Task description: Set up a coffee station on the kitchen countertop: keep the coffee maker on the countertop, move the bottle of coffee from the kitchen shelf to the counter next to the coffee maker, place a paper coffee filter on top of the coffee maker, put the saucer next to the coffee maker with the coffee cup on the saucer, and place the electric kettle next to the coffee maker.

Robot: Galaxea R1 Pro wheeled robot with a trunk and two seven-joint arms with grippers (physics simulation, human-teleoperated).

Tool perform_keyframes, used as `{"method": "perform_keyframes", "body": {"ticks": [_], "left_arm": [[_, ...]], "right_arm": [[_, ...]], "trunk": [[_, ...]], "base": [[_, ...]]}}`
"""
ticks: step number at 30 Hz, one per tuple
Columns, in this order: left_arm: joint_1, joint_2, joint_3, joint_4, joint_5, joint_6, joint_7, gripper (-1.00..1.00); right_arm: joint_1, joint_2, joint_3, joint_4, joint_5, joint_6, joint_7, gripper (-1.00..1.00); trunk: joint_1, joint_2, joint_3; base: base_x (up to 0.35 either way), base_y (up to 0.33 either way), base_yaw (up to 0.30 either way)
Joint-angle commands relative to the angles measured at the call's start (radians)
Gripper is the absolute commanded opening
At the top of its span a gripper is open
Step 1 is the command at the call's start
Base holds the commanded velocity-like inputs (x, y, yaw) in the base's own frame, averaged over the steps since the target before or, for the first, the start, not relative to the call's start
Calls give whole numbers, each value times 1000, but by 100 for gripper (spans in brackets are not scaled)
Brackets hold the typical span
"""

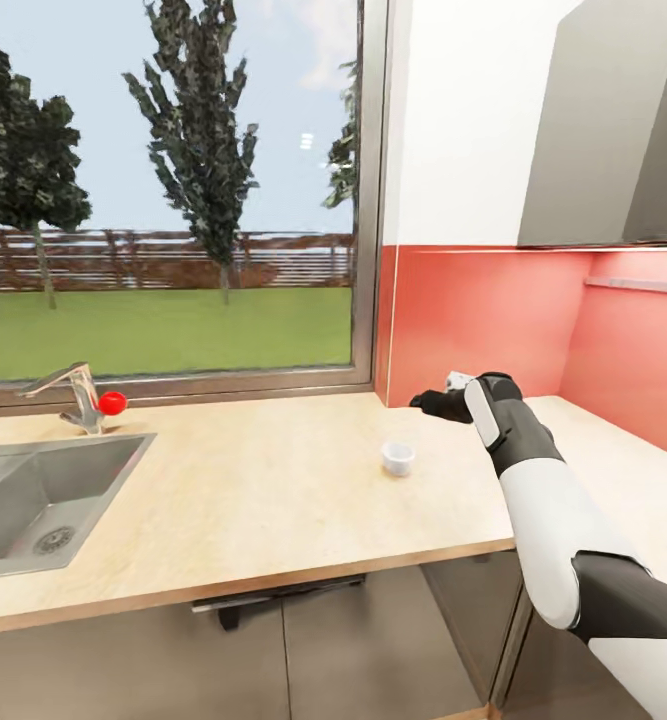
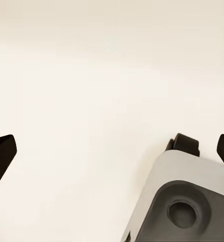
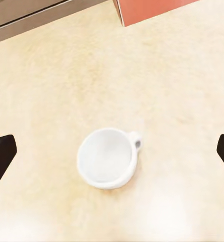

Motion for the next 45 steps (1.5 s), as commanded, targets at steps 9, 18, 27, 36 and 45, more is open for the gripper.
{"method": "perform_keyframes", "body": {"ticks": [9, 18, 27, 36, 45], "left_arm": [[0, 2, -9, -3, 6, 7, 4, 100], [0, 1, -9, -2, 6, 7, 4, 100], [0, 0, -9, -2, 6, 7, 4, 100], [0, 0, -9, -2, 6, 7, 4, 100], [0, 0, -9, -2, 6, 7, 4, 100]], "right_arm": [[-1, 1, -4, 43, -7, 3, -4, 100], [-1, 1, -4, 69, -8, 3, -2, 100], [-1, 0, -4, 79, -8, 3, -1, 100], [0, -1, -4, 80, -8, 3, 1, 100], [-1, -1, -4, 80, -8, 3, 1, 100]], "trunk": [[0, -1, -7], [12, -22, -30], [46, -85, -72], [81, -148, -115], [84, -155, -133]], "base": [[10, 0, 28], [0, 0, 93], [0, 0, 74], [0, 0, -45], [0, 0, -81]]}}
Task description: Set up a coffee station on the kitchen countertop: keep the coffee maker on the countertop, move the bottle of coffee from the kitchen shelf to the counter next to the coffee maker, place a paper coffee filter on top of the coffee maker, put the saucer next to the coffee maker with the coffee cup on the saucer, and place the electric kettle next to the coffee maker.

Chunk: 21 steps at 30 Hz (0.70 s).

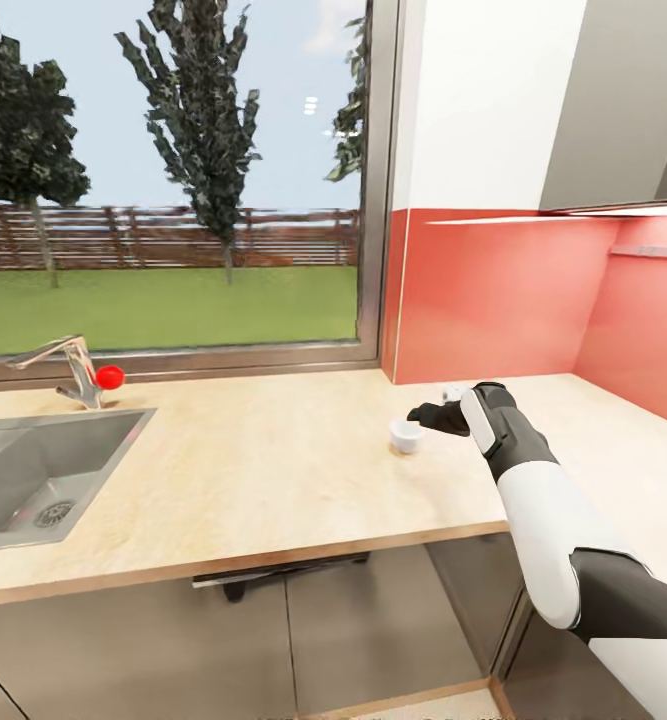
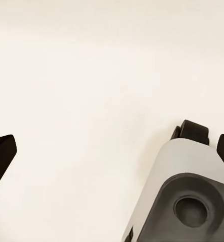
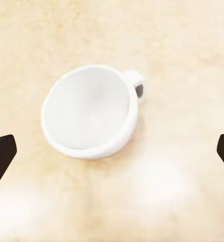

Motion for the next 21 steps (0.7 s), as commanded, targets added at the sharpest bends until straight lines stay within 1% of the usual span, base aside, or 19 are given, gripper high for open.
{"method": "perform_keyframes", "body": {"ticks": [1, 7, 17, 21], "left_arm": [[0, 0, -9, -2, 6, 6, 4, 100], [0, -1, -9, -1, 6, 6, 4, 100], [0, -2, -9, -1, 6, 6, 4, 100], [0, -3, -10, -2, 6, 6, 4, 100]], "right_arm": [[-1, 1, -4, -1, -6, 4, -4, 100], [-1, 1, -4, -1, -6, 4, -4, 100], [-1, 1, -4, 1, -6, 4, -6, 100], [0, 1, -5, 1, -6, 4, -6, 100]], "trunk": [[0, -1, -3], [0, -1, -7], [0, -1, -8], [0, -1, -8]], "base": [[23, 0, -82], [192, 0, -40], [33, 0, -2], [194, 0, 0]]}}
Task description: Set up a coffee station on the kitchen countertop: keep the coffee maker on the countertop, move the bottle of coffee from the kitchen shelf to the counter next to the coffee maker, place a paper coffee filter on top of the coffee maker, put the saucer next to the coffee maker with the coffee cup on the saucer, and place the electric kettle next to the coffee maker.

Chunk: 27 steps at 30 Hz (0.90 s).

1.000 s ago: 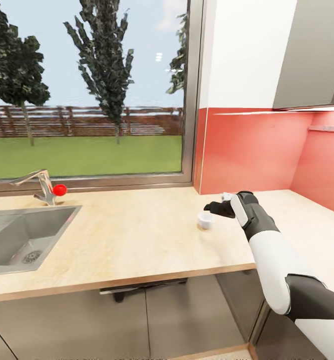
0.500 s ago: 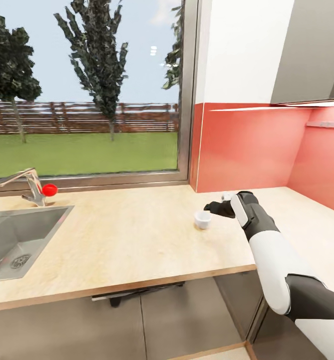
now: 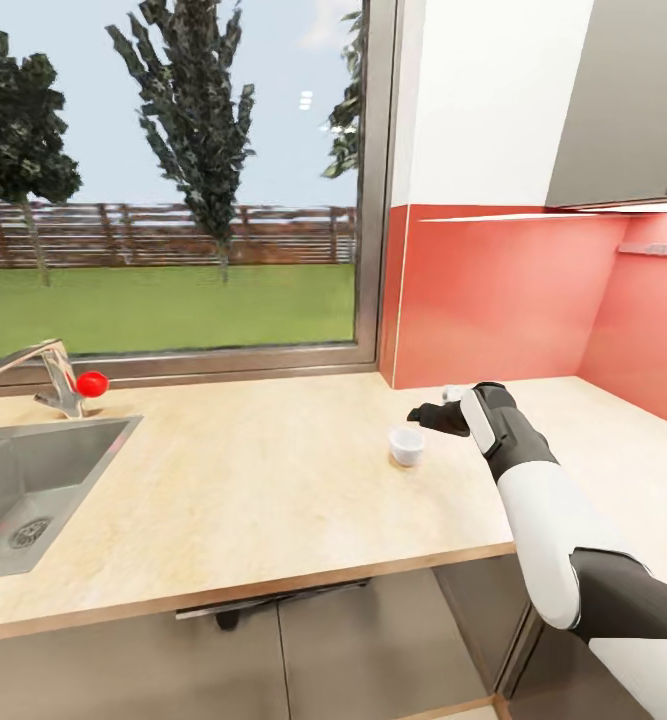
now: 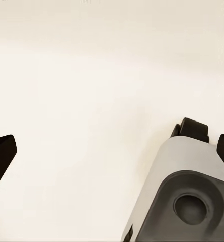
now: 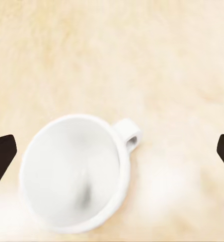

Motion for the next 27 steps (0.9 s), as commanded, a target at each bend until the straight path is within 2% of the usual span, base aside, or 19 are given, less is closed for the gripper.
{"method": "perform_keyframes", "body": {"ticks": [1, 7, 22, 27], "left_arm": [[0, 0, -9, -2, 6, 6, 4, 100], [0, 0, -9, -2, 6, 6, 4, 100], [0, 0, -9, -2, 6, 6, 4, 100], [0, 0, -8, -2, 6, 6, 4, 100]], "right_arm": [[-1, 1, -4, -1, -6, 4, -4, 100], [0, 1, -4, -1, -6, 4, -4, 100], [1, -1, -5, -1, -6, 4, -4, 100], [1, -1, -5, 0, -6, 4, -4, 100]], "trunk": [[0, -1, -1], [0, -1, -3], [58, -106, -74], [77, -141, -97]], "base": [[107, 0, 0], [23, 0, 0], [0, 0, 0], [0, 0, 102]]}}
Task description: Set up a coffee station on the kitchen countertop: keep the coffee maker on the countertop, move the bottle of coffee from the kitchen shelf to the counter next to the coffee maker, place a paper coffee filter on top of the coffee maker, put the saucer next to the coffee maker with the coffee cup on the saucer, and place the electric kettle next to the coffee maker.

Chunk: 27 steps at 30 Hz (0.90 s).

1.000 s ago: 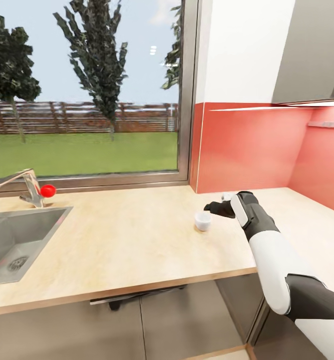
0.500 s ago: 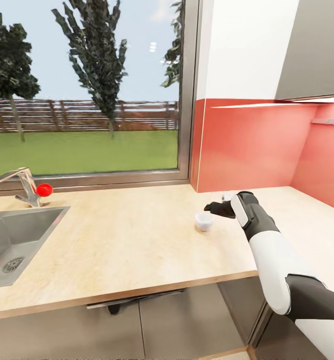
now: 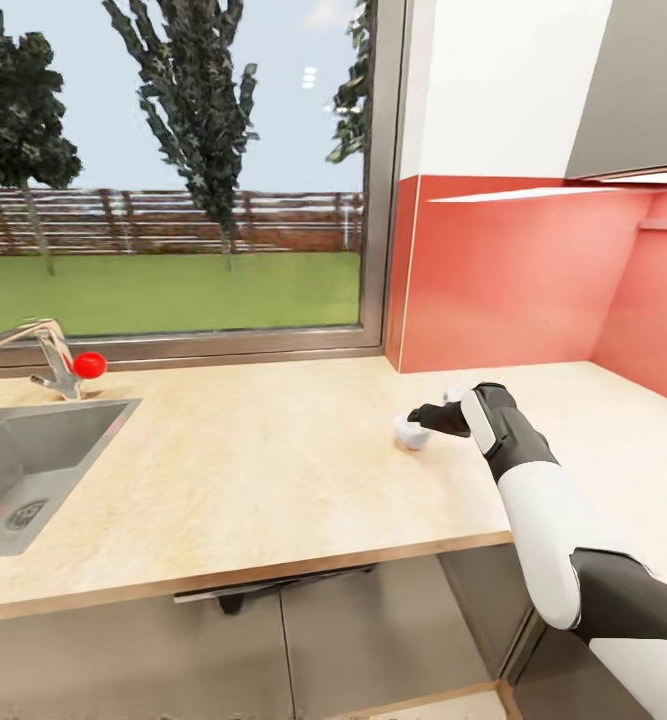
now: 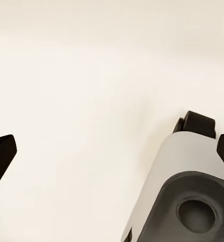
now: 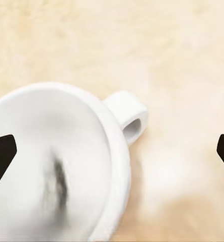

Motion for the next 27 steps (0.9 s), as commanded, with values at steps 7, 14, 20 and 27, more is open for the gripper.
{"method": "perform_keyframes", "body": {"ticks": [7, 14, 20, 27], "left_arm": [[0, 0, -8, -2, 6, 6, 4, 100], [0, 0, -8, -1, 6, 6, 4, 100], [0, 0, -8, -2, 6, 6, 4, 100], [0, 0, -8, -2, 7, 6, 4, 100]], "right_arm": [[-1, 0, -4, -1, -7, 4, -5, 100], [-1, -1, -4, -1, -7, 4, -3, -100], [-1, -1, -4, -2, -7, 4, -3, -100], [-1, -1, -3, -3, -7, 4, -3, -100]], "trunk": [[19, -36, -26], [19, -36, -27], [19, -36, -27], [19, -36, -27]], "base": [[0, 0, 37], [0, 0, 1], [0, 0, 0], [0, 0, 0]]}}
